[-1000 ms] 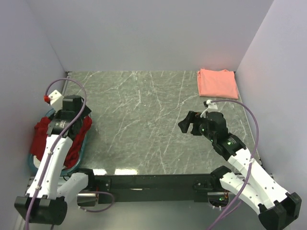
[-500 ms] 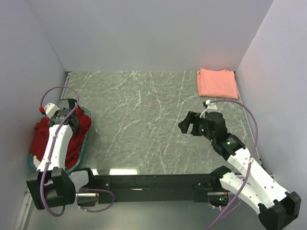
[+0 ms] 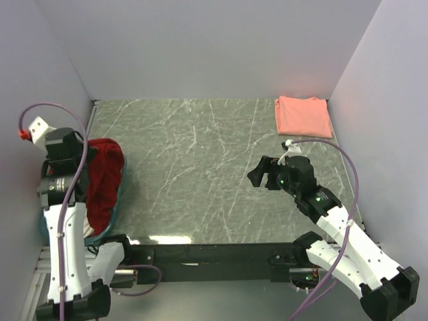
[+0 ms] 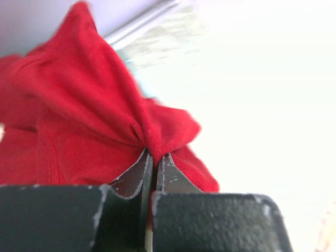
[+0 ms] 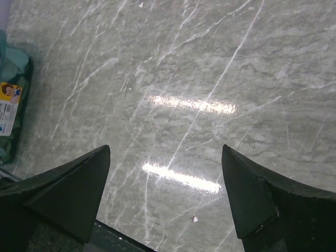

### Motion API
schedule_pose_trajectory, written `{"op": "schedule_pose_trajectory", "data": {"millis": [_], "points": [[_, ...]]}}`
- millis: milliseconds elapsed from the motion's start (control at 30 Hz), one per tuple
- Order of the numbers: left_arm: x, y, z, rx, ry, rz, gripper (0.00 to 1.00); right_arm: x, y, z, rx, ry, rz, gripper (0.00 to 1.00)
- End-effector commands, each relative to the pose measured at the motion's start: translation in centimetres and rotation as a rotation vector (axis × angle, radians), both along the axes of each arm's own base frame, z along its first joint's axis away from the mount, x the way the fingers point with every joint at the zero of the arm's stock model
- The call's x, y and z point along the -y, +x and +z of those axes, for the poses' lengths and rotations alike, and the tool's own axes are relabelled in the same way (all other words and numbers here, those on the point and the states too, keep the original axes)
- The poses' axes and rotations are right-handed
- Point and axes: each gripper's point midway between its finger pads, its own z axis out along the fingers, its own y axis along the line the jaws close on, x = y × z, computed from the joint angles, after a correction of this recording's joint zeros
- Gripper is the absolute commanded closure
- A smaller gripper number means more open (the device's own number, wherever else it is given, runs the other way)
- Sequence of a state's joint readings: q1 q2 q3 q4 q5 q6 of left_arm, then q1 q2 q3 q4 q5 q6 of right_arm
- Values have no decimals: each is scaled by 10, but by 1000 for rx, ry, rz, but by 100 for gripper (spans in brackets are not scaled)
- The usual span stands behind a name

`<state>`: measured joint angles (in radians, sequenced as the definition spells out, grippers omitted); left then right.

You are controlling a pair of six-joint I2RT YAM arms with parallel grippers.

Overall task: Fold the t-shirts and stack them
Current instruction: Grab the tshirt from the pile, then move the tshirt to the center of the board

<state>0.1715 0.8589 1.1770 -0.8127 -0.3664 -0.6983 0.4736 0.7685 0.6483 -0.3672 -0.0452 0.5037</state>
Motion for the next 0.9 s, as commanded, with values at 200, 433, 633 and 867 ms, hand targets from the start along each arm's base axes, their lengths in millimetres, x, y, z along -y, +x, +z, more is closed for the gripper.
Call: {"op": "schedule_pose_trajectory", "data": {"millis": [200,433,633,867], "points": [[91,28,182,476,-20,-539,100,-10,7,38,73,42,37,8],[175,44,225,559,-88,-787,99,-13,8,58,110,74,45,8],[260,63,170,457,-183,-924,99,-11,4,61,111,84,39,9],[404,52,30,167,-262,-1151,91,-5,-2,53,98,83,11,9]]}}
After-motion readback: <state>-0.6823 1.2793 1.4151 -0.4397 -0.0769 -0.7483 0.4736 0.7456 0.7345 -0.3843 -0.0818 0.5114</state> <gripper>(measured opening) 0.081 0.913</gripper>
